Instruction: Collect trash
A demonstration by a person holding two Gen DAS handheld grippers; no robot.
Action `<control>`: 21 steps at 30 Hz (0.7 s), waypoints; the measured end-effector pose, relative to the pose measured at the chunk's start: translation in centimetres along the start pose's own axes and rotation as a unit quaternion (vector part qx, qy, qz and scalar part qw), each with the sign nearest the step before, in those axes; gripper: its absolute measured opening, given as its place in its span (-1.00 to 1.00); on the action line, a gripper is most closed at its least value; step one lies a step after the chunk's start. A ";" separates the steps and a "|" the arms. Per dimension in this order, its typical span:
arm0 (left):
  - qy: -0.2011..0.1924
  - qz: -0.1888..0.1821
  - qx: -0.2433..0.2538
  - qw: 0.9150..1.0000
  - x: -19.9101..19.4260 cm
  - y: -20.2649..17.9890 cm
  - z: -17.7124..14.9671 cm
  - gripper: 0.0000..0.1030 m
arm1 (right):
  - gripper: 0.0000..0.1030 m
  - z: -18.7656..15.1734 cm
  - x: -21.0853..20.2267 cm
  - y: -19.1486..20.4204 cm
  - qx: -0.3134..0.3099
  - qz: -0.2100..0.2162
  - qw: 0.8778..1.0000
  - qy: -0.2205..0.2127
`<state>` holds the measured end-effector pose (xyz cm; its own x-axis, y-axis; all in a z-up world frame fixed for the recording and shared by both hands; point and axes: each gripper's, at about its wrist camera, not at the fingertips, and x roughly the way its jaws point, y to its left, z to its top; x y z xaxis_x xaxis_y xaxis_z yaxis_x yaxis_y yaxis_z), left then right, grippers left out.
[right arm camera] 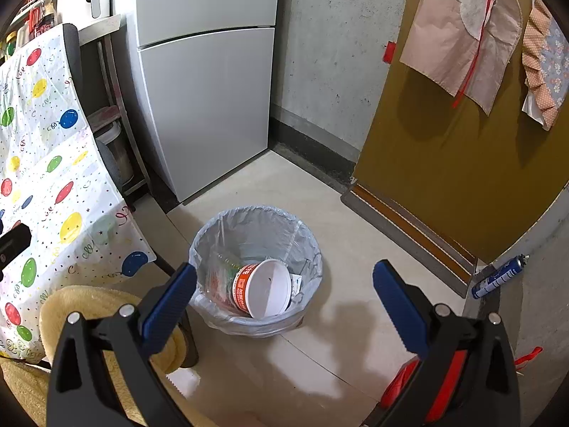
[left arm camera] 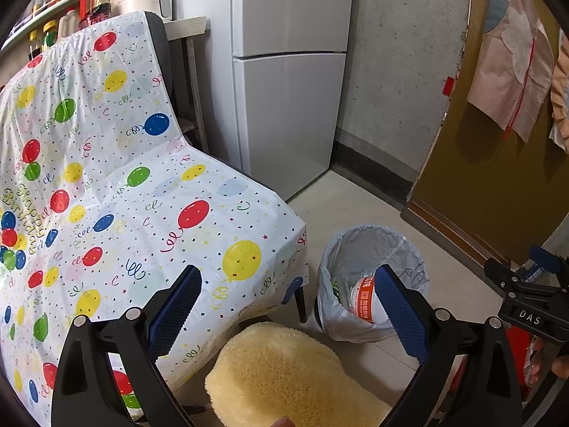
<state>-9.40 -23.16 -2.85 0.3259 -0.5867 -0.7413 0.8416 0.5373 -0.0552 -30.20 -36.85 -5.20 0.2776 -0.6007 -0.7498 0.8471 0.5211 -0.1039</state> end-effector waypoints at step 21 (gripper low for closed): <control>-0.001 0.000 0.002 1.000 -0.2 0.1 -0.2 0.88 | 0.89 -0.1 0.1 0.2 0.001 -0.002 1.000 0.002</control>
<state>-9.42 -22.88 -2.84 0.3274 -0.5884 -0.7393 0.8430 0.5354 -0.0528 -30.03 -36.76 -5.37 0.2726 -0.6002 -0.7520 0.8490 0.5178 -0.1055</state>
